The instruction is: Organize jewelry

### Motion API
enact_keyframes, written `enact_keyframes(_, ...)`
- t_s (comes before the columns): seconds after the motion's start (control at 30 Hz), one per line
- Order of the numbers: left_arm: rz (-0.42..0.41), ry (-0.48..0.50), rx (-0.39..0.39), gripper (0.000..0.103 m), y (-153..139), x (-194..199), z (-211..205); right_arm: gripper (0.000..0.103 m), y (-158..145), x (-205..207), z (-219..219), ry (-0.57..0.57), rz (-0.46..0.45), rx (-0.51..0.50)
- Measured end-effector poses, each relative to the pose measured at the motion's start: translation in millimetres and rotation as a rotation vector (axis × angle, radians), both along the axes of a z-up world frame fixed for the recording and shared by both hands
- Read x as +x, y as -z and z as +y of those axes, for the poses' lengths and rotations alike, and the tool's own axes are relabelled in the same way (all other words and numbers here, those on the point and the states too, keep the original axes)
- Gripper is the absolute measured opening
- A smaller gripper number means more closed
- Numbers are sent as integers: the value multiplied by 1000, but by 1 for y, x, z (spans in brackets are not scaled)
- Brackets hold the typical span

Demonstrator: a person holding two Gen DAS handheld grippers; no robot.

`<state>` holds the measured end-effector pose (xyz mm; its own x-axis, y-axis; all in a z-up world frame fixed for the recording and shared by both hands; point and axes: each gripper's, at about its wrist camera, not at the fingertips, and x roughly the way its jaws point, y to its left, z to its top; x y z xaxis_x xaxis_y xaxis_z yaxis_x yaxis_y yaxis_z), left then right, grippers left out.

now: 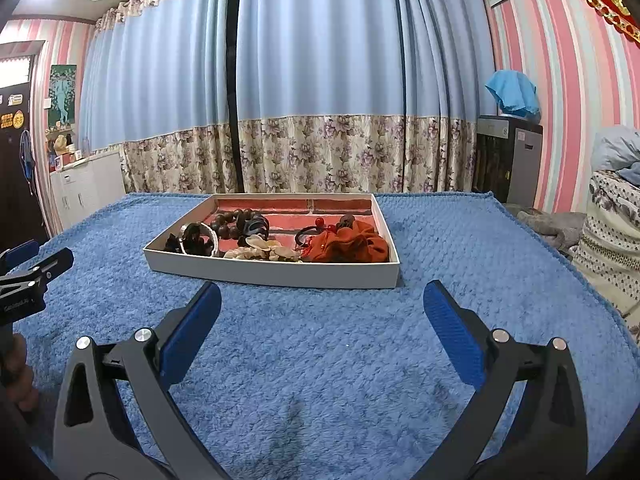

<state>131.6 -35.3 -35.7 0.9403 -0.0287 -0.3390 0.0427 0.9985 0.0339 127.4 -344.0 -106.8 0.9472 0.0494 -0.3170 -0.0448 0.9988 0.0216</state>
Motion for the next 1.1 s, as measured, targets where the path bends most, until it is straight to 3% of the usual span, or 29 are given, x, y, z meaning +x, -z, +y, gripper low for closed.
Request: enact_keyframes(1.1, 14, 3, 0, 99, -1, 3, 5, 99, 3, 1, 0, -1, 0, 0)
